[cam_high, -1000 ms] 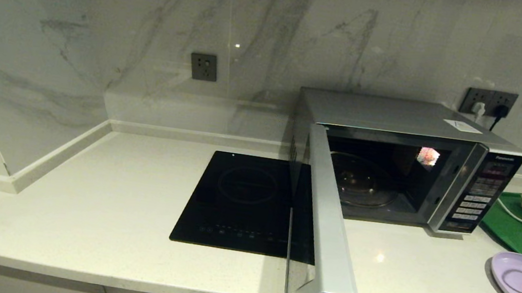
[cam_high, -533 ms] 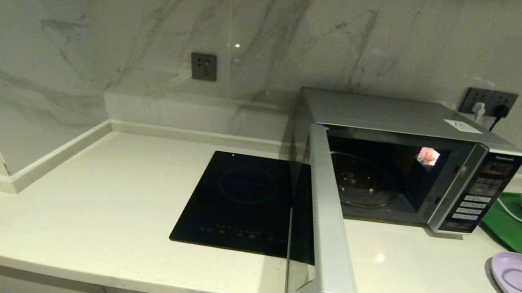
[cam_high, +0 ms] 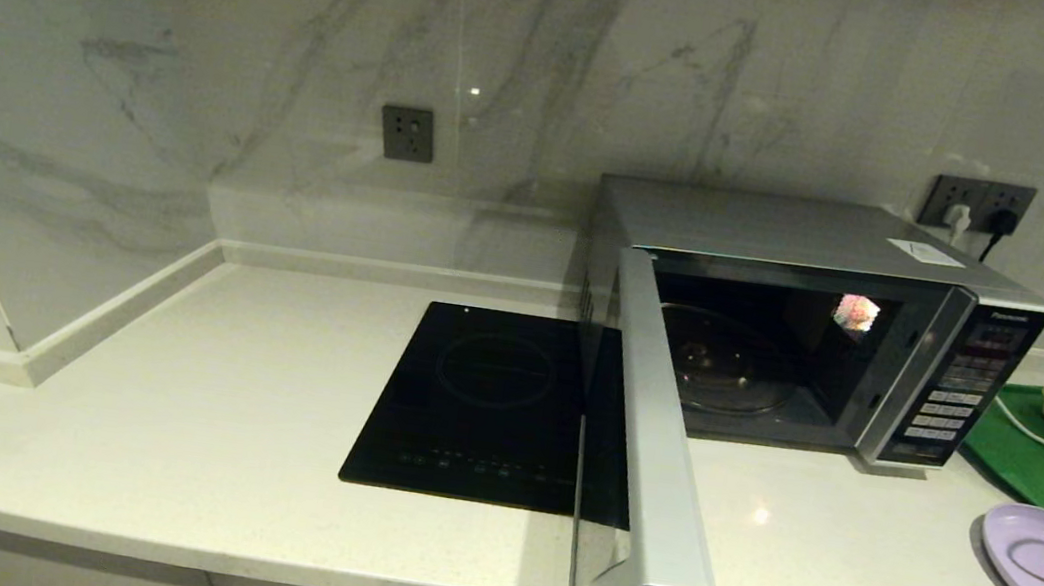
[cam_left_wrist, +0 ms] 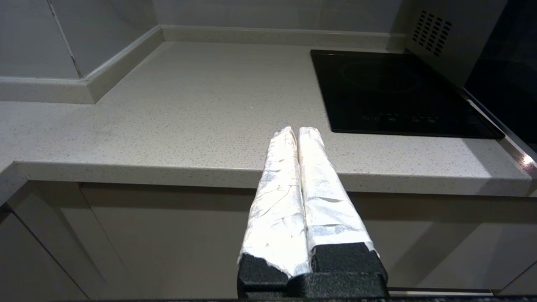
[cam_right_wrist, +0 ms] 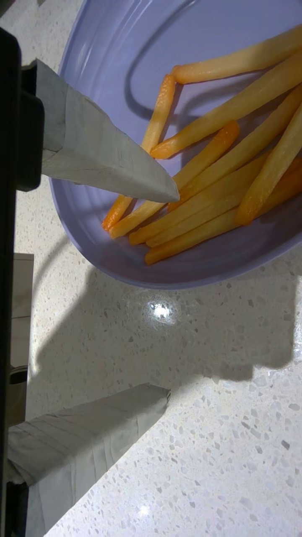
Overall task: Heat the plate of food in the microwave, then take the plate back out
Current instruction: Put the plate in the microwave oven
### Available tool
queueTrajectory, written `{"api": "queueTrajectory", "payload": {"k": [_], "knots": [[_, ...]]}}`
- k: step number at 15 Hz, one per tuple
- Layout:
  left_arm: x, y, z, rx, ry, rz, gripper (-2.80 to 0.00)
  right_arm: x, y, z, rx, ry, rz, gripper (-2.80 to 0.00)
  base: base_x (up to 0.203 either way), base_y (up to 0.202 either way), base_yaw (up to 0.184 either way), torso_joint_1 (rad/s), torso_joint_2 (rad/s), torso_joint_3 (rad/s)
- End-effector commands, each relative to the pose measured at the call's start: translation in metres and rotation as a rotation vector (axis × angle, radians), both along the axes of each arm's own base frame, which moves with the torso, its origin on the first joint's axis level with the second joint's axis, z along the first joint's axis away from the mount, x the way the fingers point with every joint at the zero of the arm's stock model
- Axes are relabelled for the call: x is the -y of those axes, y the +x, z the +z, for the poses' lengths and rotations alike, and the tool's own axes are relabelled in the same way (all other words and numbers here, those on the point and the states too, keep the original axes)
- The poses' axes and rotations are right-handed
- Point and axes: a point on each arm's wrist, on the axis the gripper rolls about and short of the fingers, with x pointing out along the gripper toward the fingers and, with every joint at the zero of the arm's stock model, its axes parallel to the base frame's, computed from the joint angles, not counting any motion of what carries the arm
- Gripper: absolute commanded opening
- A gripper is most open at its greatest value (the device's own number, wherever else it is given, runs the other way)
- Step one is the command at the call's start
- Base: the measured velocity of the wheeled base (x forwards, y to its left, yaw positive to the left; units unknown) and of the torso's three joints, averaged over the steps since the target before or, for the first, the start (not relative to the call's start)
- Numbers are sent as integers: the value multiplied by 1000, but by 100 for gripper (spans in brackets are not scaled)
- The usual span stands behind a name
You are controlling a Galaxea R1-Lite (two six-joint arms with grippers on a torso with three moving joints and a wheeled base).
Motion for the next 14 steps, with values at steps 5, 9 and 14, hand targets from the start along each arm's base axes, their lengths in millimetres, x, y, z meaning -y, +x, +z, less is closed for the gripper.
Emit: {"api": "queueTrajectory", "payload": {"k": [5, 9, 14], "knots": [[0, 0, 0, 0, 0, 0, -280, 3, -14, -2, -5, 41, -34, 0, 0, 0, 0, 0, 0, 0], [0, 0, 0, 0, 0, 0, -280, 5, -18, -5, 3, 68, -47, 0, 0, 0, 0, 0, 0, 0], [0, 0, 0, 0, 0, 0, -280, 7, -16, -10, -1, 72, -47, 0, 0, 0, 0, 0, 0, 0]]}}
